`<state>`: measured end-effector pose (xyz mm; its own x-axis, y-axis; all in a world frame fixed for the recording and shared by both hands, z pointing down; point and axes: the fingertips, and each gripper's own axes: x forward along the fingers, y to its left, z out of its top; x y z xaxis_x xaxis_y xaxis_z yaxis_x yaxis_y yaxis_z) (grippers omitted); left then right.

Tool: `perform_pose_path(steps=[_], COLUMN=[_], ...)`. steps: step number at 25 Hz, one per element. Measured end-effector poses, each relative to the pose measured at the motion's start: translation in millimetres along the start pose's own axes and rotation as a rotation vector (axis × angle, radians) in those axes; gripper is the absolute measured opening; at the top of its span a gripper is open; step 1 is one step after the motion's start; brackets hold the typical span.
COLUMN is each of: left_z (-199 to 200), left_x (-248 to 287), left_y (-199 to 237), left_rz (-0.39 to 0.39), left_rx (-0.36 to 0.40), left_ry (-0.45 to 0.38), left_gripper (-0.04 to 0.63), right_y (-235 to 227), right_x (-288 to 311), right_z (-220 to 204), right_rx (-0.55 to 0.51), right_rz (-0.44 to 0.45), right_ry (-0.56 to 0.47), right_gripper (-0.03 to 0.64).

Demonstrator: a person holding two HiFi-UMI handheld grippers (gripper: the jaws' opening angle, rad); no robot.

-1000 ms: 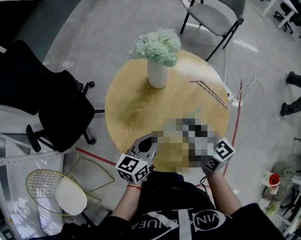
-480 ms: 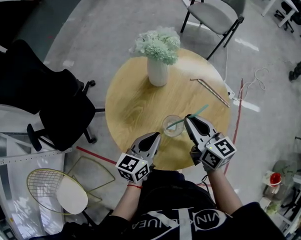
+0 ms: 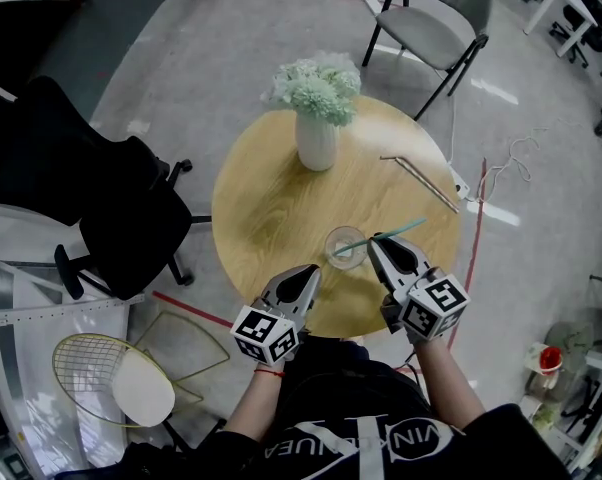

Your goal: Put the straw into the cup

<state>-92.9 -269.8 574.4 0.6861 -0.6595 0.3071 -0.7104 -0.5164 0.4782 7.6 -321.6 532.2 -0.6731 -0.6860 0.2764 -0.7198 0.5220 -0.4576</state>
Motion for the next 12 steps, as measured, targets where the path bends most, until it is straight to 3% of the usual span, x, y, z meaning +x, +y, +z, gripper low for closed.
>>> perform_pose_path(steps=[12], left_z=[-1.5], left_x=[-2.8], left_y=[-8.2], left_rz=[-0.003], left_rx=[-0.004], left_ry=[-0.006], left_gripper=[0.012], right_y=[2.5], right_x=[-7.9], right_z=[-15.4], right_rx=[0.007], right_rz=[-0.004], right_ry=[0.052], right_gripper=[0.061])
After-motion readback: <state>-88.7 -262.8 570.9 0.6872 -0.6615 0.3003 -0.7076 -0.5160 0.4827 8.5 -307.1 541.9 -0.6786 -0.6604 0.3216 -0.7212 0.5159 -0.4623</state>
